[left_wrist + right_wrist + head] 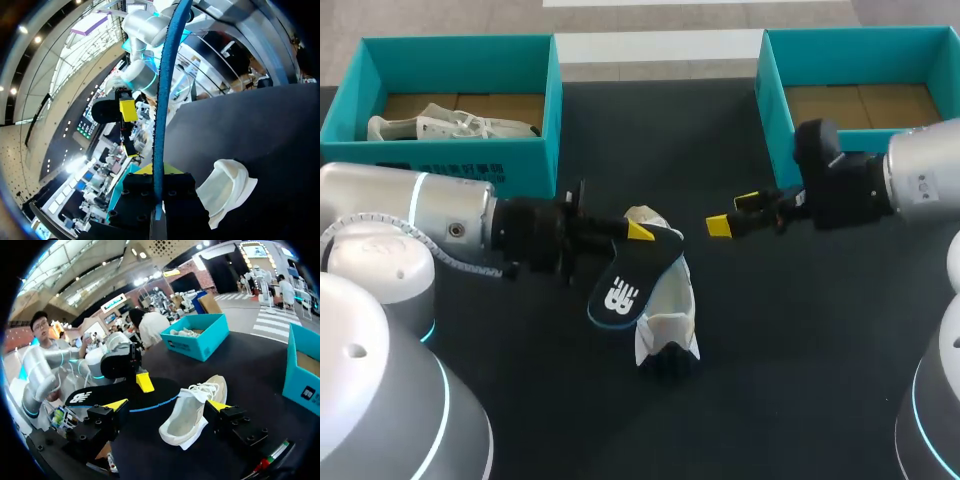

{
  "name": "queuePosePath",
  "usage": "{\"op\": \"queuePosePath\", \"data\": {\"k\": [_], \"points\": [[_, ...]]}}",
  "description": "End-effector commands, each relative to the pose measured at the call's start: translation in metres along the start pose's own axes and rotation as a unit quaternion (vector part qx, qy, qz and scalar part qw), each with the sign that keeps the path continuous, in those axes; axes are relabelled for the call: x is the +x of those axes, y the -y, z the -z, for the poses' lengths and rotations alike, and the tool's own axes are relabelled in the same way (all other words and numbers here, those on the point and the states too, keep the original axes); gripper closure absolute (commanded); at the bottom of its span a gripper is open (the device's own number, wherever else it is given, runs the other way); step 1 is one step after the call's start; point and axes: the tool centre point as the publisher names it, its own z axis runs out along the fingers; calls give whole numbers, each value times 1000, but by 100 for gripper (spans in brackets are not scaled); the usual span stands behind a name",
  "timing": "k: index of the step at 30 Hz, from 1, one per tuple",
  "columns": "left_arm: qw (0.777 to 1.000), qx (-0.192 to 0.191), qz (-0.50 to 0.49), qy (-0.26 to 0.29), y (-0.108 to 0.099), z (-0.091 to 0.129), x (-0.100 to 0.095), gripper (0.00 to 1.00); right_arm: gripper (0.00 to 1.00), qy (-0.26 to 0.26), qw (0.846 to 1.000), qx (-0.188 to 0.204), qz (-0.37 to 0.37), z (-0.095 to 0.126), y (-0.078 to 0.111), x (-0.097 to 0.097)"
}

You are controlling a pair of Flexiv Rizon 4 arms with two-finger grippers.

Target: Take the shoe out of the shoebox, open the shoe tongue, remove and reinsert the insole, then place the shoe into the shoebox

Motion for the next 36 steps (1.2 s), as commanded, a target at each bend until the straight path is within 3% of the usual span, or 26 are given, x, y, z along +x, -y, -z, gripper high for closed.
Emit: {"op": "queuePosePath", "data": {"k": [1, 2, 3, 4, 21, 25, 30, 36], "points": [[1000, -1, 0, -2, 1, 0, 0, 100, 0, -75, 949, 150, 268, 1, -7, -7], [1000, -1, 0, -2, 1, 0, 0, 100, 0, -84, 942, 156, 286, 1, -7, -6], [1000, -1, 0, -2, 1, 0, 0, 100, 0, -89, 930, 188, 305, 0, -5, -6], [1000, -1, 0, -2, 1, 0, 0, 100, 0, -87, 927, 220, 291, -2, -2, -8], [1000, -1, 0, -2, 1, 0, 0, 100, 0, -87, 927, 220, 291, -2, -2, -8], [1000, 9, 19, 3, 12, 6, 1, 100, 0, -37, 920, 219, 324, -1, 5, -12], [999, 16, 27, 14, 28, 14, 6, 100, 0, -26, 914, 215, 344, 0, 13, -19], [999, 16, 35, 32, 37, 15, 26, 100, 0, -1, 894, 217, 391, 3, 21, -22]]}}
